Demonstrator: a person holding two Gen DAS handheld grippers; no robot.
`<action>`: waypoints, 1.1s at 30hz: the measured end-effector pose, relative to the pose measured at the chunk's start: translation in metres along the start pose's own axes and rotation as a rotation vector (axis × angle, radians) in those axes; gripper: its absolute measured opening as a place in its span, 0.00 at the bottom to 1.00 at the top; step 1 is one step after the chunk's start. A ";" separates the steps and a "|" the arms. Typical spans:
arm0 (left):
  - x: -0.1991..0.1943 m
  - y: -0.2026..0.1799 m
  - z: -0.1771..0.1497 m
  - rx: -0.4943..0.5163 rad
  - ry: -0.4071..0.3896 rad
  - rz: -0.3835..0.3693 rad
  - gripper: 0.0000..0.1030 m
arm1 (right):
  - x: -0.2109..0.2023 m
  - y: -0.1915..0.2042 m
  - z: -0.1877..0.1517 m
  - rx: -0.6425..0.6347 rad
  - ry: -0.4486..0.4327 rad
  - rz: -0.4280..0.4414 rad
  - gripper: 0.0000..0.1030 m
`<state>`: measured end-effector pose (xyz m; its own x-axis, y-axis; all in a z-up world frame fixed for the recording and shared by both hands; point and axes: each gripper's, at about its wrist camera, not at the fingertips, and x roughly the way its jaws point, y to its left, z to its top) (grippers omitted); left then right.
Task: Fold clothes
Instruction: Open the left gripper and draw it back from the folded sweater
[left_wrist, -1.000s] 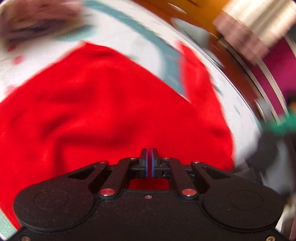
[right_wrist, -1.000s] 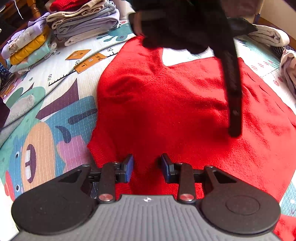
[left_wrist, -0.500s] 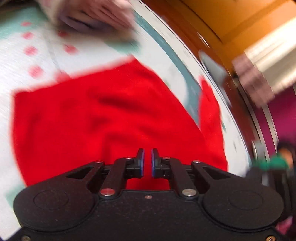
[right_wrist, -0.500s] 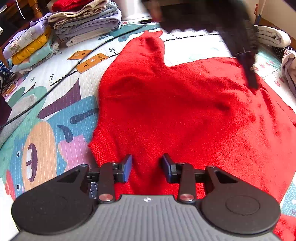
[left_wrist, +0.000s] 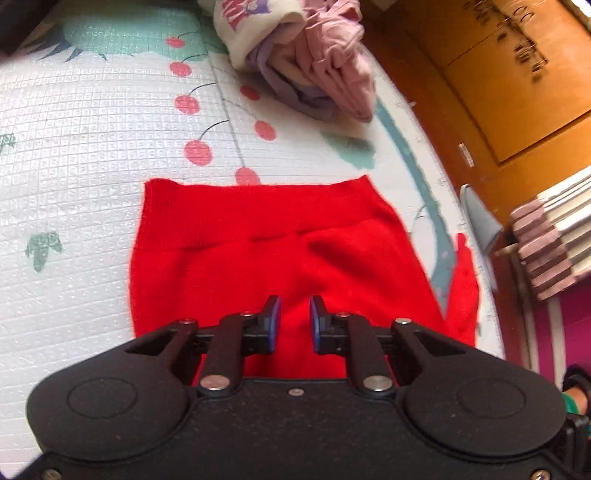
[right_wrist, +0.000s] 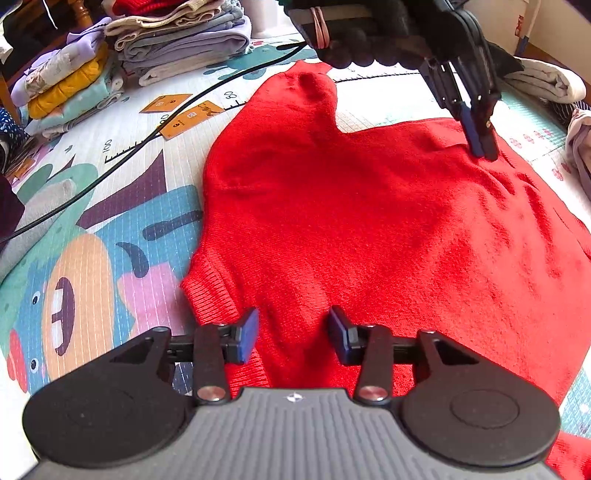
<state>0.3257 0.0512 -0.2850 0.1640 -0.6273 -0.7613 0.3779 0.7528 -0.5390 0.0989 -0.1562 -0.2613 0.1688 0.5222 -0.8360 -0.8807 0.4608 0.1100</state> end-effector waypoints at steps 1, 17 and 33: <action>0.001 -0.001 -0.001 0.032 0.006 0.044 0.15 | 0.000 0.000 0.000 0.004 0.000 0.001 0.43; -0.004 -0.038 -0.011 0.392 0.012 0.230 0.07 | -0.001 -0.044 0.022 0.085 0.012 0.007 0.38; -0.010 -0.006 0.002 0.366 -0.076 0.424 0.18 | -0.004 -0.254 0.032 0.506 -0.103 -0.471 0.26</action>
<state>0.3239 0.0528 -0.2729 0.4299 -0.3080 -0.8487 0.5542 0.8321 -0.0213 0.3356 -0.2526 -0.2686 0.5451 0.2390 -0.8036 -0.3937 0.9192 0.0063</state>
